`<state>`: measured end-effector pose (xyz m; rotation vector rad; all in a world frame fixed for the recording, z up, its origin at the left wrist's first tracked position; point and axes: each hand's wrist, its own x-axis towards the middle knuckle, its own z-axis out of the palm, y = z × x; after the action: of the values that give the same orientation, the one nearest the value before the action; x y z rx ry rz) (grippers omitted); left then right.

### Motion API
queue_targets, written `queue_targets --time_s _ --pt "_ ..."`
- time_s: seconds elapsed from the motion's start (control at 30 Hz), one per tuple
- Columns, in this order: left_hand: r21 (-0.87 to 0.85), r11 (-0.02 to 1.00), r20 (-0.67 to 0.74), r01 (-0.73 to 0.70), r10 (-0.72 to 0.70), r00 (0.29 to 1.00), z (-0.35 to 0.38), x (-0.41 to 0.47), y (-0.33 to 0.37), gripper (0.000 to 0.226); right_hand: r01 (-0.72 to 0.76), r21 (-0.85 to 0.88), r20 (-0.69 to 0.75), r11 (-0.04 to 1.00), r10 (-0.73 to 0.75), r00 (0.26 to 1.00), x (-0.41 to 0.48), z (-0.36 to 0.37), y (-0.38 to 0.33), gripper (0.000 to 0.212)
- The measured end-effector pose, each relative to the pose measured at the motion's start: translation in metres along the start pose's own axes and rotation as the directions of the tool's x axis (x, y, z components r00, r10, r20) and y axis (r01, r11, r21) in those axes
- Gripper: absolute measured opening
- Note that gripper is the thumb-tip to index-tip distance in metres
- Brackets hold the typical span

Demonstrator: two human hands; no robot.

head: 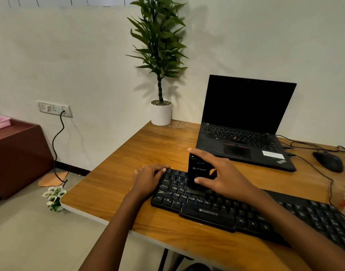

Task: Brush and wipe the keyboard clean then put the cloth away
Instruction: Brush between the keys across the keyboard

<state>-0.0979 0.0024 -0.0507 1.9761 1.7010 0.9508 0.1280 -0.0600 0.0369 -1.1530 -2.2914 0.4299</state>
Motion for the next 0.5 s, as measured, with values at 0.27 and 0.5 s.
queue_targets --time_s 0.27,0.5 --pt "0.000 1.000 0.004 -0.005 0.005 1.000 0.001 0.001 -0.001 0.027 0.001 -0.097 -0.010 0.995 -0.002 1.000 0.006 0.005 0.000 0.075" --pt "0.019 0.999 -0.004 -0.026 0.026 1.000 0.001 0.001 -0.002 0.026 -0.031 -0.162 0.036 0.986 0.037 0.999 0.012 0.001 0.000 0.073"
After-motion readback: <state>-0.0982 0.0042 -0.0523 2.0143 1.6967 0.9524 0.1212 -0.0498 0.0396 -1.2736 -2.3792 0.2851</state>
